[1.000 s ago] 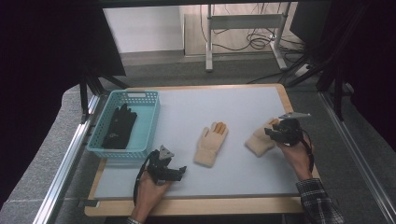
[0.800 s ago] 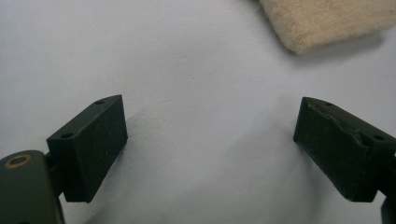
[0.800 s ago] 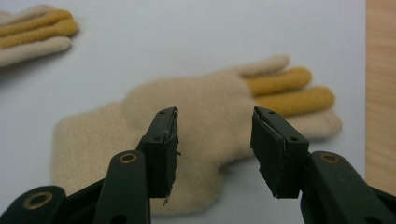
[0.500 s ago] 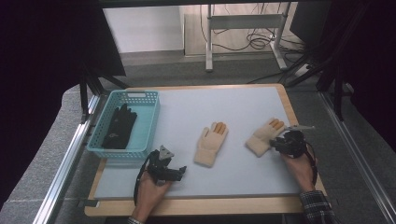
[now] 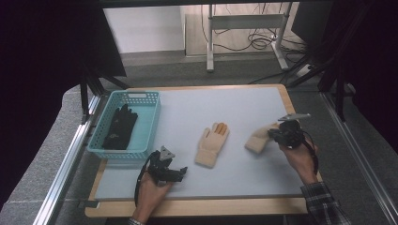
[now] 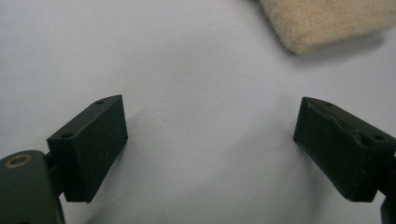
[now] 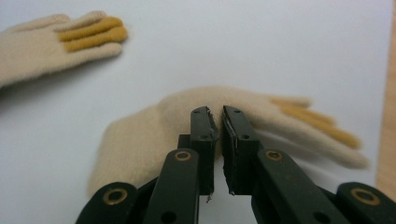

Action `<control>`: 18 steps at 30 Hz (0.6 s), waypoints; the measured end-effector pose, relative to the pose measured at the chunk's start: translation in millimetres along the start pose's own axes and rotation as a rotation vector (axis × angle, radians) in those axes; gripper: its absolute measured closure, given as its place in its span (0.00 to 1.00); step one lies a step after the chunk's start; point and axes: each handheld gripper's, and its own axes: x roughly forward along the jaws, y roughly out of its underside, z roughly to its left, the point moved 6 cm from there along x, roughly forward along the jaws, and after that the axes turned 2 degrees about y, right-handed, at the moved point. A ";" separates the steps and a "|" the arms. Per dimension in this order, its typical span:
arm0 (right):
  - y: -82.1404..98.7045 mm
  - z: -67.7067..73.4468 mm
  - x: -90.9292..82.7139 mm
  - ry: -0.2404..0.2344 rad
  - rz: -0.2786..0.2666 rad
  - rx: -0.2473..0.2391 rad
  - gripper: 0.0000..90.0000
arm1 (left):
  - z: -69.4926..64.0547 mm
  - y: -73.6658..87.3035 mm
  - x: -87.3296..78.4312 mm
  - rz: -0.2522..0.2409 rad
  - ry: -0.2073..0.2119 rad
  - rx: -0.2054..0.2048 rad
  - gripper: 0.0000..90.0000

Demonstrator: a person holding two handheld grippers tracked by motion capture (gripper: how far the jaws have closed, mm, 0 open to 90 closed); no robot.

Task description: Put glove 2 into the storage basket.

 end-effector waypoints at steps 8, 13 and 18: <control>-56.3 29.2 41.5 -0.053 -0.060 -0.026 0.76 | 0.0 0.0 0.0 0.000 0.001 0.000 0.11; -71.3 40.9 53.2 -0.065 -0.070 -0.068 0.69 | 0.1 0.0 0.0 -0.001 0.001 0.000 0.11; -55.4 31.7 69.9 -0.047 -0.048 -0.047 0.56 | 0.0 0.0 0.0 0.000 0.001 0.000 0.11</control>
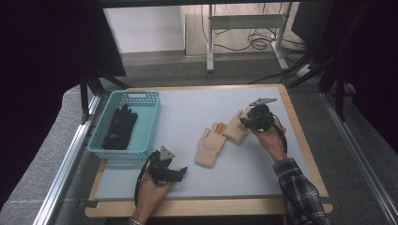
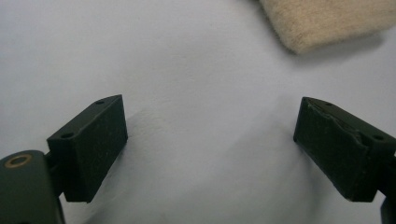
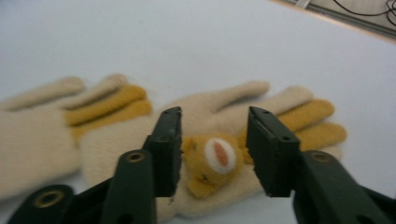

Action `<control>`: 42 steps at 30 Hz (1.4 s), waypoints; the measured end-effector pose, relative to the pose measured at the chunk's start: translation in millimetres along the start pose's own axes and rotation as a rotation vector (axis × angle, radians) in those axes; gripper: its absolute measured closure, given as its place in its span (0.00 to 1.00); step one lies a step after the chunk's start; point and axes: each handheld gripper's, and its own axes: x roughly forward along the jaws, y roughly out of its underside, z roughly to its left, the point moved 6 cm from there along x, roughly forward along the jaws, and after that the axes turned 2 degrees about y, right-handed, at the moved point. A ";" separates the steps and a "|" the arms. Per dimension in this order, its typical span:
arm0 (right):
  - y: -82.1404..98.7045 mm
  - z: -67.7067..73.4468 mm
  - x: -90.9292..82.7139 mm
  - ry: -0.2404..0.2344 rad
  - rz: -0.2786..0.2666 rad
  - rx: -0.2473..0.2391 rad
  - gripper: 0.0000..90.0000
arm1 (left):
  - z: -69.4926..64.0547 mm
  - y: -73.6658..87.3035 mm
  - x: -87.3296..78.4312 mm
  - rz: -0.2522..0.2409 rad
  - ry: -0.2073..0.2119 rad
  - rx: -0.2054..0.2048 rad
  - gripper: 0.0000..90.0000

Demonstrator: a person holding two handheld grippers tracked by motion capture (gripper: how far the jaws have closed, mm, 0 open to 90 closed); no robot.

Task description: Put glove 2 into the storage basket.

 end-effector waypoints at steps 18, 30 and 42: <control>8.0 5.3 -8.0 -0.010 -0.044 0.030 0.69 | 0.0 0.0 0.0 0.000 -0.001 0.001 0.11; -21.6 73.0 -62.7 -0.162 -0.127 -0.067 0.69 | -0.1 0.1 0.0 0.000 -0.001 0.001 0.11; -6.3 127.5 -22.8 -0.223 -0.058 -0.100 0.68 | 0.2 0.1 -0.1 0.000 -0.001 0.004 0.11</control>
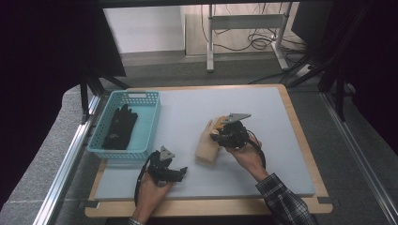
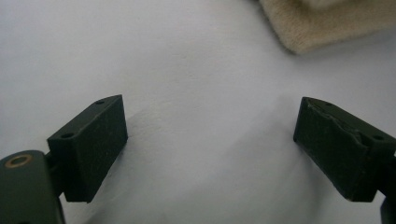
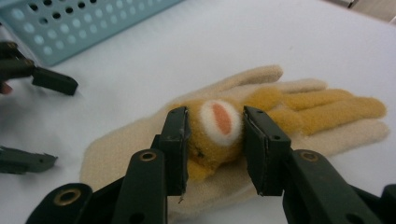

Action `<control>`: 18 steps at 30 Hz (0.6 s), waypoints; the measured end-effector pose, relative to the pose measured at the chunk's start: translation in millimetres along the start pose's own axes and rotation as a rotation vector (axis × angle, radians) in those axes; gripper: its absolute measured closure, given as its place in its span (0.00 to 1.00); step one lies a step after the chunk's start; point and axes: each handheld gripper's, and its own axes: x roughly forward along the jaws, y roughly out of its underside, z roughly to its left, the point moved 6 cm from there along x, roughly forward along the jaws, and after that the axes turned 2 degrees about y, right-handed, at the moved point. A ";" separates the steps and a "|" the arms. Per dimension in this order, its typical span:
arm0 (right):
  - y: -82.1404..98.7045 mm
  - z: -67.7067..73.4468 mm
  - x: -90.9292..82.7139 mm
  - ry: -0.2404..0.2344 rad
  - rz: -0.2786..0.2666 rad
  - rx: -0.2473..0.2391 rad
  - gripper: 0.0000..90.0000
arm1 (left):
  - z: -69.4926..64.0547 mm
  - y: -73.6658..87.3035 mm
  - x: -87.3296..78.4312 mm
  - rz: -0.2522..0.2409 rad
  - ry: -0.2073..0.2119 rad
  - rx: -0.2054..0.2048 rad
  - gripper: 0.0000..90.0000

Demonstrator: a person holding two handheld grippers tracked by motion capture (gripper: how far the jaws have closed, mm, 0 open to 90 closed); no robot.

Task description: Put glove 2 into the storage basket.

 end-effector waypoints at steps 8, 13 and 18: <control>16.1 -3.4 4.6 -0.005 0.025 0.017 0.56 | -0.1 0.0 0.0 0.000 -0.001 -0.002 0.11; 14.2 -0.8 -16.2 -0.008 -0.004 0.021 0.53 | -0.3 -0.2 0.3 -0.004 -0.002 -0.004 0.11; 31.2 16.2 -27.2 -0.059 0.031 0.016 0.59 | -0.3 -0.2 0.3 -0.004 -0.002 -0.004 0.11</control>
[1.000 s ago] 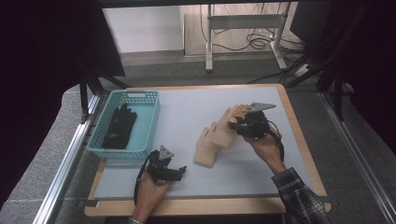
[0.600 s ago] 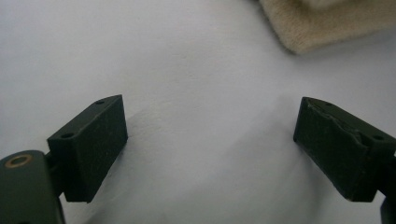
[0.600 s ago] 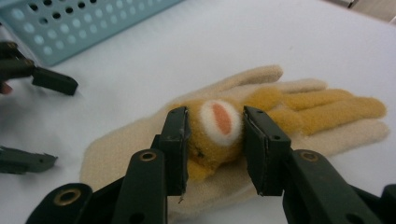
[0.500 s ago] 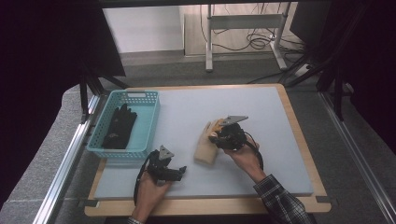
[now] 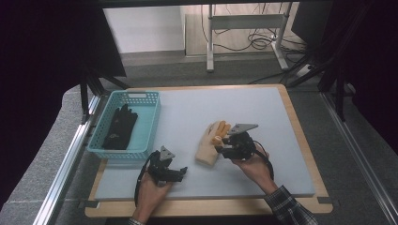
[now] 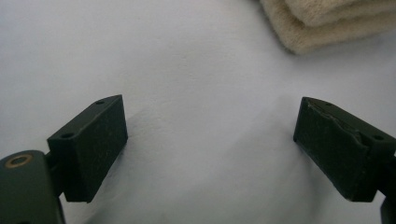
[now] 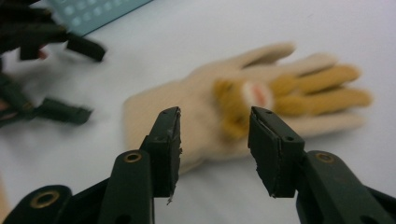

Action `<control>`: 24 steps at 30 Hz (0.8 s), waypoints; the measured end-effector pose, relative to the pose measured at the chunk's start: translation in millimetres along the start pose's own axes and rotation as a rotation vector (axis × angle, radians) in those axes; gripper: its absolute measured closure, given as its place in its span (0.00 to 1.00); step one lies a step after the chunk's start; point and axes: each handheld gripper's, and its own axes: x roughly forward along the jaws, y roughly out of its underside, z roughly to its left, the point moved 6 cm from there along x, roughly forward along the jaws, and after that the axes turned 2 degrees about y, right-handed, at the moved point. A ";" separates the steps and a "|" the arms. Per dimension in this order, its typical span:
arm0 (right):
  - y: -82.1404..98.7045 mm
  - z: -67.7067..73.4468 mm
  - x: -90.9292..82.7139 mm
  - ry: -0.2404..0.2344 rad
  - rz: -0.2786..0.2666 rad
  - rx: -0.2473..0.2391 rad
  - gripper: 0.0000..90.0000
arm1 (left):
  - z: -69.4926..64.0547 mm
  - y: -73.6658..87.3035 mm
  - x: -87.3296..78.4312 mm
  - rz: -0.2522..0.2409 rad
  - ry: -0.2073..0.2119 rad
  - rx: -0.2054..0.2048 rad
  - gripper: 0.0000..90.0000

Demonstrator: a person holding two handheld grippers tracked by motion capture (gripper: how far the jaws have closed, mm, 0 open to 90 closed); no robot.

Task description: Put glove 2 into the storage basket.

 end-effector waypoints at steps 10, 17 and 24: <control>31.7 1.2 -7.0 0.002 0.008 -0.003 0.67 | 0.0 0.0 -0.1 0.001 0.003 -0.003 0.11; 51.6 0.6 6.7 -0.046 0.043 -0.003 0.86 | 0.2 0.1 -0.4 0.004 0.004 0.000 0.11; 46.6 14.9 35.5 -0.059 0.033 -0.044 0.87 | 0.2 0.1 -0.4 0.004 0.005 -0.001 0.11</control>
